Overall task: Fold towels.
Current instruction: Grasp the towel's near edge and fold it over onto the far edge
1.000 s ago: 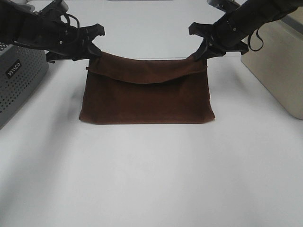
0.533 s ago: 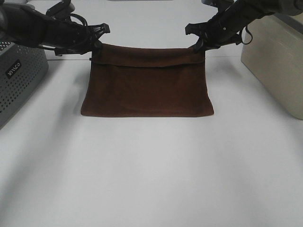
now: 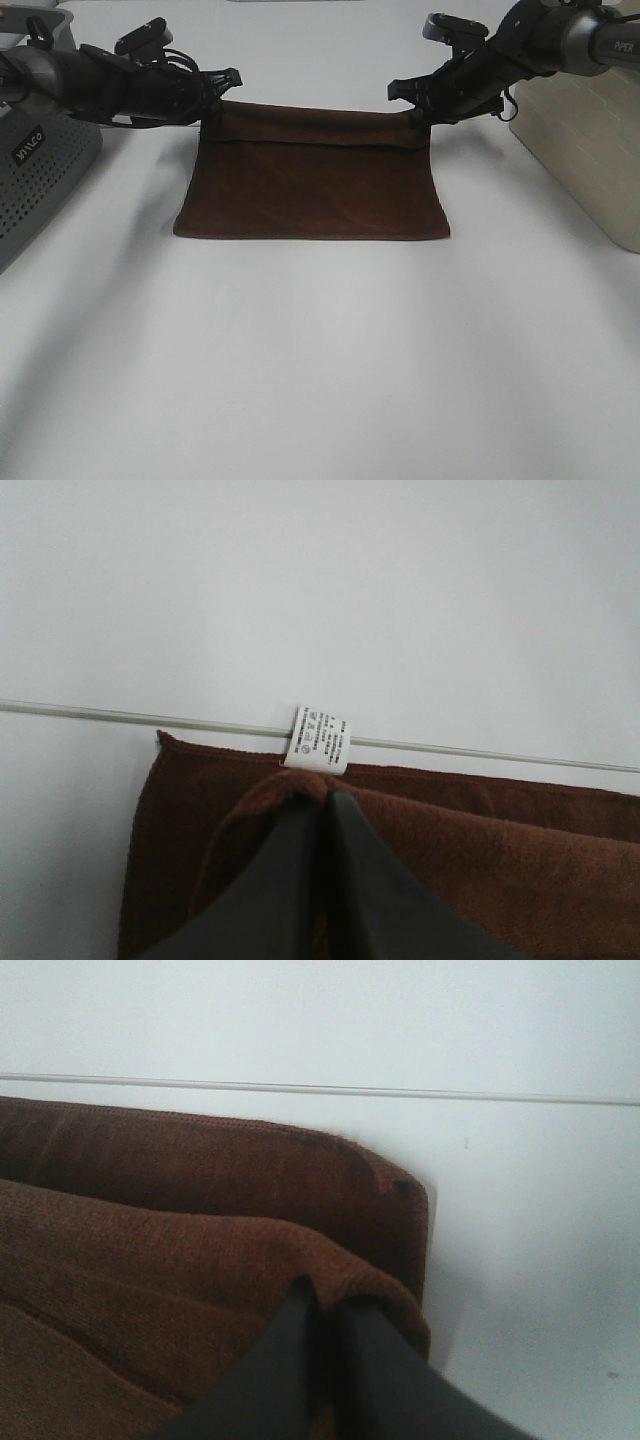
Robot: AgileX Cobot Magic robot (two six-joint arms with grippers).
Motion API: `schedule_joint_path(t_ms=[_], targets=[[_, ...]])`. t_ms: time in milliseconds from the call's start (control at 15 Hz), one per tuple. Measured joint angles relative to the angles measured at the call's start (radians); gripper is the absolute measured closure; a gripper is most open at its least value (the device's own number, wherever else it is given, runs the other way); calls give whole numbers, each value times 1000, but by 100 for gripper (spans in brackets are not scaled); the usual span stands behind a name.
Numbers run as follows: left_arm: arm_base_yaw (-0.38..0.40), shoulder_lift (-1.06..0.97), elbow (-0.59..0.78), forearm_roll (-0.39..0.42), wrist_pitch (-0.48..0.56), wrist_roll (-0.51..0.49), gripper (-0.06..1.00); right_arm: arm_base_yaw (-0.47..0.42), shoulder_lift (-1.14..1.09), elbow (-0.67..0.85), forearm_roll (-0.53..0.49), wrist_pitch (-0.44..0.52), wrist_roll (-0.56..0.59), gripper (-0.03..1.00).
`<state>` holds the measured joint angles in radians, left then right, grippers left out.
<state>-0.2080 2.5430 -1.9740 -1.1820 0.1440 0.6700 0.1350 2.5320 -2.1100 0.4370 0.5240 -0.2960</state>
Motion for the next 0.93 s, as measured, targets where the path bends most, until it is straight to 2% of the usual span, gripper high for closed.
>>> schedule_joint_path(t_ms=[67, 133, 267, 333, 400, 467, 667, 867, 933], targets=[[0, 0, -1, 1, -9, 0, 86, 0, 3, 0, 0, -1, -11, 84], [0, 0, -1, 2, -14, 0, 75, 0, 5, 0, 0, -5, -14, 69], [0, 0, -1, 3, -15, 0, 39, 0, 7, 0, 0, -25, -14, 31], [0, 0, -1, 15, -5, 0, 21, 0, 6, 0, 0, -22, -14, 19], [0, -2, -1, 39, 16, 1, 11, 0, 5, 0, 0, -3, -14, 14], [3, -10, -1, 80, 48, 1, 6, 0, -5, 0, 0, 29, -14, 11], [20, -41, -1, 160, 135, 0, 3, 0, -58, 0, -2, 138, -14, 10], [76, -91, -3, 183, 366, -4, 3, 0, -114, -3, -2, 286, 17, 9], [84, -91, -3, 184, 406, -15, 3, 0, -123, -3, -7, 344, 47, 9]])
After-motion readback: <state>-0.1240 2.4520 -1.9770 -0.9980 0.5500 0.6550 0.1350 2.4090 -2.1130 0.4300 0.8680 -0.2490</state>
